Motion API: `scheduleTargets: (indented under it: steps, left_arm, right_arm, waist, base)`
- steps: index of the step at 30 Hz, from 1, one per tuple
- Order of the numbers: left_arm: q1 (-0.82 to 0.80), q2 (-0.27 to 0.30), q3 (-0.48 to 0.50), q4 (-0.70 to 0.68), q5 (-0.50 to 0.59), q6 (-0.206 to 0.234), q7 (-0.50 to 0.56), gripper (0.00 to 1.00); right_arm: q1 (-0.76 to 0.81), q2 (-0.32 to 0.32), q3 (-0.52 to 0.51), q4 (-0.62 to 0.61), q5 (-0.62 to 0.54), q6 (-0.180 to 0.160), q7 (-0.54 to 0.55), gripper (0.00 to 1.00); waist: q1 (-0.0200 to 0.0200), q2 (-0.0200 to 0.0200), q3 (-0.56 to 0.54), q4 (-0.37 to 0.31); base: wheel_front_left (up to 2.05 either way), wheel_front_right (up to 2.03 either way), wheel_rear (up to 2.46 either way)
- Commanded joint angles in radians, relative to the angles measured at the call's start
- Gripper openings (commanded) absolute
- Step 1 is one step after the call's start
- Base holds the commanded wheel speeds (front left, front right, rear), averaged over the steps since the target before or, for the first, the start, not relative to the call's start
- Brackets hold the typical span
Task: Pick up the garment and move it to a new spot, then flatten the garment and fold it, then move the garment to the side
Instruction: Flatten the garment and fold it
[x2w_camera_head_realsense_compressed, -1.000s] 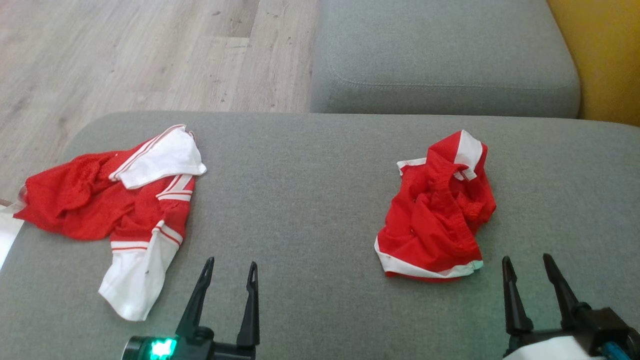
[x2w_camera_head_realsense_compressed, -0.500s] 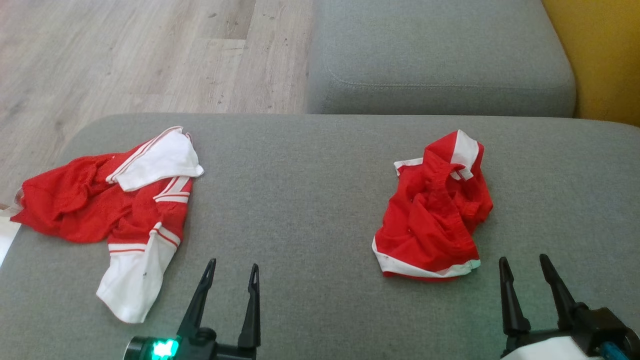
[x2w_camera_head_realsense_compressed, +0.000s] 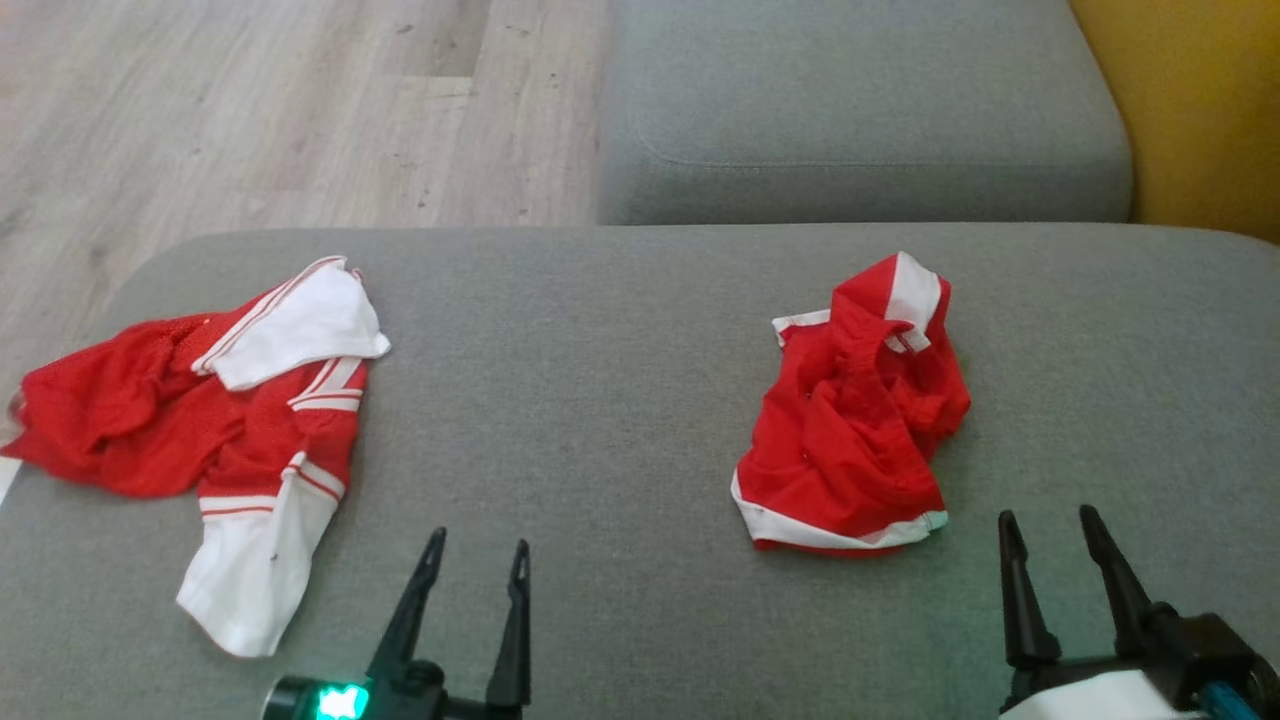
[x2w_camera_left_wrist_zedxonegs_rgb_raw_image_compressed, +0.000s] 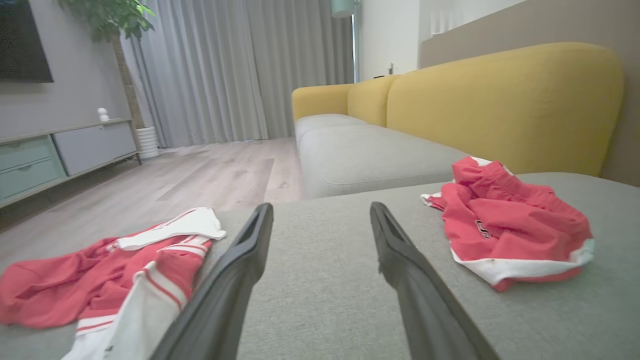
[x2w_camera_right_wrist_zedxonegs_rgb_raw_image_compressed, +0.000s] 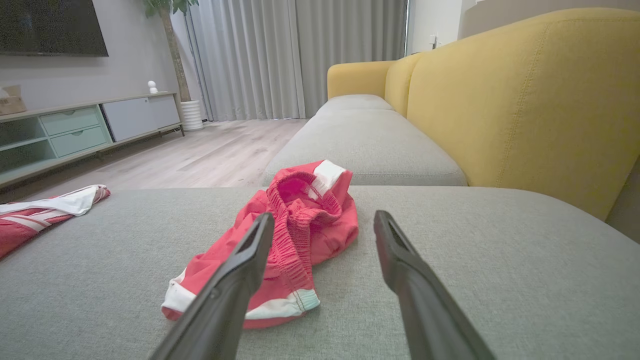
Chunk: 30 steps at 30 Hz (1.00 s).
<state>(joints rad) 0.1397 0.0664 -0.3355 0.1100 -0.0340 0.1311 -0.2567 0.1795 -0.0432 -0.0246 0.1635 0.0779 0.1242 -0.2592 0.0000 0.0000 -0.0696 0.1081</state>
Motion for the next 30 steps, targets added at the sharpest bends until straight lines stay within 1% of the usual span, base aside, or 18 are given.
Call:
scheduleTargets:
  steps: [1, 5, 10, 15, 18, 20, 22, 25, 27, 28, 29, 30]
  left_arm:
    - [-0.051, -0.013, 0.018, -0.022, 0.009, -0.008, -0.005, 1.0]
    - [-0.09, -0.013, -0.02, 0.014, 0.025, -0.037, -0.005, 1.0]
    - [-0.197, -0.014, -0.104, 0.097, 0.052, -0.088, -0.005, 1.0]
    - [-0.353, -0.015, -0.244, 0.252, 0.093, -0.178, -0.005, 1.0]
    - [-0.467, -0.016, -0.354, 0.34, 0.099, -0.213, -0.001, 1.0]
    - [-0.548, -0.016, -0.427, 0.387, 0.101, -0.224, 0.03, 1.0]
    - [-0.629, -0.016, -0.488, 0.413, 0.095, -0.221, 0.063, 1.0]
    - [-0.739, -0.016, -0.574, 0.427, 0.058, -0.215, 0.103, 1.0]
    - [-0.805, -0.016, -0.629, 0.446, 0.029, -0.214, 0.147, 1.0]
    - [-0.837, -0.016, -0.654, 0.453, 0.016, -0.21, 0.168, 1.0]
    - [-0.897, -0.016, -0.702, 0.465, -0.013, -0.205, 0.198, 1.0]
    - [-0.921, -0.016, -0.724, 0.472, -0.029, -0.202, 0.213, 1.0]
  right_arm:
    - [-0.038, -0.007, 0.03, -0.035, 0.002, 0.007, -0.003, 1.0]
    - [-0.044, -0.007, 0.043, -0.043, -0.009, 0.007, -0.003, 1.0]
    - [-0.058, -0.007, 0.055, -0.051, -0.025, 0.007, -0.003, 1.0]
    - [-0.071, -0.007, 0.078, -0.058, -0.031, 0.007, -0.003, 1.0]
    - [-0.082, -0.007, 0.085, -0.06, -0.028, 0.007, -0.003, 1.0]
    - [-0.093, -0.007, 0.091, -0.061, -0.026, 0.007, -0.003, 1.0]
    - [-0.106, -0.007, 0.097, -0.062, -0.02, 0.007, -0.003, 1.0]
    - [-0.131, -0.007, 0.104, -0.065, -0.009, 0.007, -0.003, 1.0]
    - [-0.144, -0.007, 0.112, -0.064, -0.002, 0.007, -0.003, 1.0]
    - [-0.149, -0.007, 0.116, -0.062, 0.002, 0.007, -0.003, 1.0]
    - [-0.159, -0.007, 0.124, -0.058, 0.009, 0.007, -0.003, 1.0]
    - [-0.163, -0.007, 0.128, -0.055, 0.013, 0.007, -0.003, 1.0]
  waist:
    - [0.0, 0.0, 0.005, -0.011]
    - [0.0, 0.0, 0.02, -0.045]
    - [0.0, 0.0, 0.051, -0.105]
    - [0.0, 0.0, 0.09, -0.176]
    - [0.0, 0.0, 0.127, -0.218]
    - [0.0, 0.0, 0.152, -0.247]
    - [0.0, 0.0, 0.181, -0.276]
    - [0.0, 0.0, 0.23, -0.314]
    - [0.0, 0.0, 0.263, -0.337]
    - [0.0, 0.0, 0.276, -0.348]
    - [0.0, 0.0, 0.299, -0.368]
    - [0.0, 0.0, 0.308, -0.378]
  base:
    - [0.0, 0.0, 0.0]
    - [0.0, 0.0, 0.0]
    - [0.0, 0.0, 0.0]
    - [0.0, 0.0, 0.0]
    - [0.0, 0.0, 0.0]
    - [0.0, 0.0, 0.0]
    - [0.0, 0.0, 0.0]
    - [0.0, 0.0, 0.0]
    - [0.0, 0.0, 0.0]
    - [0.0, 0.0, 0.0]
    - [0.0, 0.0, 0.0]
    - [0.0, 0.0, 0.0]
